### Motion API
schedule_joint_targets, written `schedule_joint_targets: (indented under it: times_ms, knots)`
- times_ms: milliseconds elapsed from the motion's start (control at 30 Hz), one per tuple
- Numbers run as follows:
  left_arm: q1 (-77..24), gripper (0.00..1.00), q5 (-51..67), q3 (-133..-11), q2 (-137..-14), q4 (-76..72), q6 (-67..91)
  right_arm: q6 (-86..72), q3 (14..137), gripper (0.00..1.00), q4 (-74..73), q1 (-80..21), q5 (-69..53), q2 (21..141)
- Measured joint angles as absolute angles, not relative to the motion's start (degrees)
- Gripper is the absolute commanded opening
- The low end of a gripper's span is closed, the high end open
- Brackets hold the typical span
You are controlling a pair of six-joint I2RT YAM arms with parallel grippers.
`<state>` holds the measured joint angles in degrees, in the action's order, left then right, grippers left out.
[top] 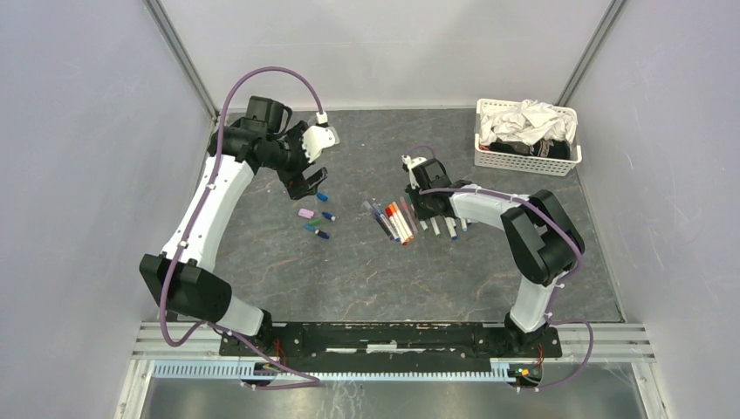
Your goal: Open the pen caps
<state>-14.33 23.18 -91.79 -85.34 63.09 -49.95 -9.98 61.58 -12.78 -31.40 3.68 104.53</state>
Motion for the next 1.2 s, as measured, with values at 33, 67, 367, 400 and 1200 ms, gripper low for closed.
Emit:
schedule_joint_targets:
  times_ms: [33,67,367,400,1200]
  knots:
    - [-14.3,1.00,23.3,-91.7,-85.3,63.2,-50.0,-10.0,61.3,0.11,-12.3,-31.4,3.7,104.4]
    - [-14.3,1.00,23.6,-91.7,-85.3,63.2,-50.0,-10.0,61.0,0.07,-11.9,-31.4,3.9,104.3]
    - [-14.3,1.00,30.2,-87.6,-84.9,68.3,-55.8,-10.0,62.2,0.00,-14.4,-31.4,1.5,103.1]
    - [-14.3,1.00,30.8,-87.0,-84.8,68.7,-56.8,-10.0,63.2,0.00,-15.4,-31.4,0.6,102.7]
    - [-20.8,0.77,40.3,-77.9,-82.7,71.0,-75.8,-10.9,76.0,0.00,-20.0,-40.7,-56.8,102.5]
